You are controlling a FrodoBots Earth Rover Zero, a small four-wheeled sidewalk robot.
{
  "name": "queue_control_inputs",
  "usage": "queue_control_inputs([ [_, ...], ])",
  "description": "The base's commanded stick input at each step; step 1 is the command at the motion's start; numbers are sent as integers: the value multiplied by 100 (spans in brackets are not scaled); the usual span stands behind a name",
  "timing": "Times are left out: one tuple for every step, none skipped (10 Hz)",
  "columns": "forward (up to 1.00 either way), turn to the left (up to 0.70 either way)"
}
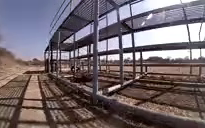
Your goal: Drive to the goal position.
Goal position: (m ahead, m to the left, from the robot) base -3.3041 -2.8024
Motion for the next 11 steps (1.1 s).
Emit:
queue_control_inputs([
  [0, -50],
  [0, -50],
  [0, -50],
  [0, -50],
  [0, -50],
  [0, -50],
  [0, -50],
  [0, -50],
  [0, -50],
  [0, -50],
  [0, -50],
])
